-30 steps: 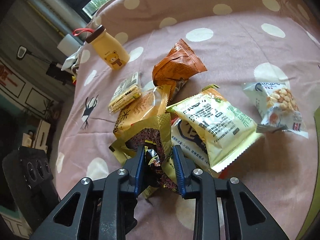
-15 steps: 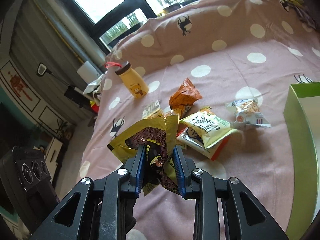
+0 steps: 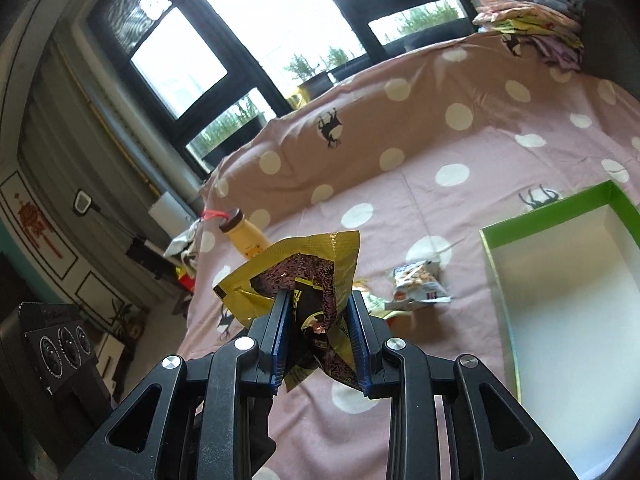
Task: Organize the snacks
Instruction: 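Carry the dark-and-gold bag into the green box and open the right gripper, then move the right gripper back toward the snack pile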
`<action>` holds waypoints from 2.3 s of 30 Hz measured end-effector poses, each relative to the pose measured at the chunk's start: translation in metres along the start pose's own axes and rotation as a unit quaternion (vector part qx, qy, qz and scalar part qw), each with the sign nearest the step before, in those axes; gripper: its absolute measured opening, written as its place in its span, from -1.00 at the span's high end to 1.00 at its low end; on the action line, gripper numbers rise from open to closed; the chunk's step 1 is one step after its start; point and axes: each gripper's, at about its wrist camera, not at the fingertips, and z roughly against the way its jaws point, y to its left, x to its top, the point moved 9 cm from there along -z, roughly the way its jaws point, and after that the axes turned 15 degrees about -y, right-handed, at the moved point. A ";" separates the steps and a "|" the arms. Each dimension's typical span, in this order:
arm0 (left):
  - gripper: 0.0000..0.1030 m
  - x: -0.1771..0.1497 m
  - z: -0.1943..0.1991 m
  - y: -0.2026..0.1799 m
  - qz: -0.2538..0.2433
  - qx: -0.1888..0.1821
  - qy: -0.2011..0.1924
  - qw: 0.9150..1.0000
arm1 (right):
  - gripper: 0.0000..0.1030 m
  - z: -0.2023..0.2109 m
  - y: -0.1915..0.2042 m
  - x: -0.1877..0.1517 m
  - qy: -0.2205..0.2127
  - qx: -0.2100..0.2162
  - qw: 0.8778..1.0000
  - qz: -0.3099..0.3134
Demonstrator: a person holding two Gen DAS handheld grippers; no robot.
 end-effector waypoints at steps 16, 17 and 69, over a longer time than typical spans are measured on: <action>0.37 -0.051 -0.073 -0.098 -0.062 -0.099 0.114 0.987 | 0.40 0.026 -0.128 0.016 0.005 -0.161 0.981 -0.112; 0.37 -0.055 -0.076 -0.102 -0.065 -0.103 0.122 0.985 | 0.40 0.028 -0.134 0.015 0.006 -0.166 0.979 -0.119; -0.99 -0.076 0.045 0.195 0.152 0.206 0.076 0.964 | -0.66 -0.147 -0.064 -0.037 0.081 -0.215 0.970 0.081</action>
